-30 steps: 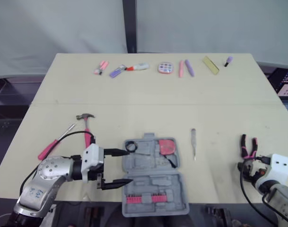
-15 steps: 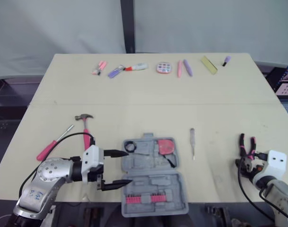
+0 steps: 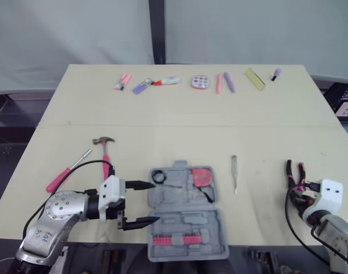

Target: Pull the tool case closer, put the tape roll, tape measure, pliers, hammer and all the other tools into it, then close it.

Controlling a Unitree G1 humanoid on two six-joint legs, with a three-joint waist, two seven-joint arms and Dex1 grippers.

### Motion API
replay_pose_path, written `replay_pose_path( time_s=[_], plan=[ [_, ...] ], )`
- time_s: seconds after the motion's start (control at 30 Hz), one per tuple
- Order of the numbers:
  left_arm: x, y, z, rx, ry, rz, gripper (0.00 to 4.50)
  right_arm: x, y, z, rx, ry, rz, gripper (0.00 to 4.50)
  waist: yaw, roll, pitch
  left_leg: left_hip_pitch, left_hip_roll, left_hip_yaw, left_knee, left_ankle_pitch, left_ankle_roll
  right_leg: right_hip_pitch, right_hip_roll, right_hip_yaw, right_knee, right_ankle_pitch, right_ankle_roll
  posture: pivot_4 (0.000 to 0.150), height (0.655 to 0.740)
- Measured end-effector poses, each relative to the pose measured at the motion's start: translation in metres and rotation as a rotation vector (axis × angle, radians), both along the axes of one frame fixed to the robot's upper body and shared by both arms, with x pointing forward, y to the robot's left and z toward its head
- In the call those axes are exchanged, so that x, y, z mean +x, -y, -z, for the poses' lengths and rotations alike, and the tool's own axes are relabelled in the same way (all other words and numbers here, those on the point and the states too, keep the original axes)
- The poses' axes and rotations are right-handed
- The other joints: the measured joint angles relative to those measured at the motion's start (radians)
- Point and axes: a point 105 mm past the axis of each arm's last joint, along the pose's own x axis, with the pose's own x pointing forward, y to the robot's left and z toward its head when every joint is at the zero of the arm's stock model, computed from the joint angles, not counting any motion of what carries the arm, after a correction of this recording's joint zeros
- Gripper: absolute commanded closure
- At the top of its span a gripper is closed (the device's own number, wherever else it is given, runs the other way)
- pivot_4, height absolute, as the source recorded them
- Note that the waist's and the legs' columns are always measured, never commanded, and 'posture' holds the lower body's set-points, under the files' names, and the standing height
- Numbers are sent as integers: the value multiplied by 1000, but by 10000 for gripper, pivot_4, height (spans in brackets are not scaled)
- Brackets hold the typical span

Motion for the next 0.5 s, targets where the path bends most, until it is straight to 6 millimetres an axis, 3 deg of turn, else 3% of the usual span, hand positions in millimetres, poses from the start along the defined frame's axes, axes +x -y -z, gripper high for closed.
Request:
replay_pose_path(
  time_s=[0.37,0.43,0.5],
  plan=[
    [0,1,0,-9,-3,-2,0,-3,-8,-9,11,-8,-28,35468,0,1,0,0,0,0,0,0,0,-1,0,0,0,0,0,1500,7400],
    [2,-1,-1,-12,-4,-3,0,-1,-14,-25,-32,-15,-107,35468,0,4,2,-1,0,1,0,0,0,-1,0,0,0,0,0,1500,7400],
    [5,-6,-4,-11,-5,-7,0,6,-28,-55,-166,-34,-313,35468,-2,8,2,-2,-1,4,0,0,1,-3,0,0,0,0,0,1500,7400]
  ],
)
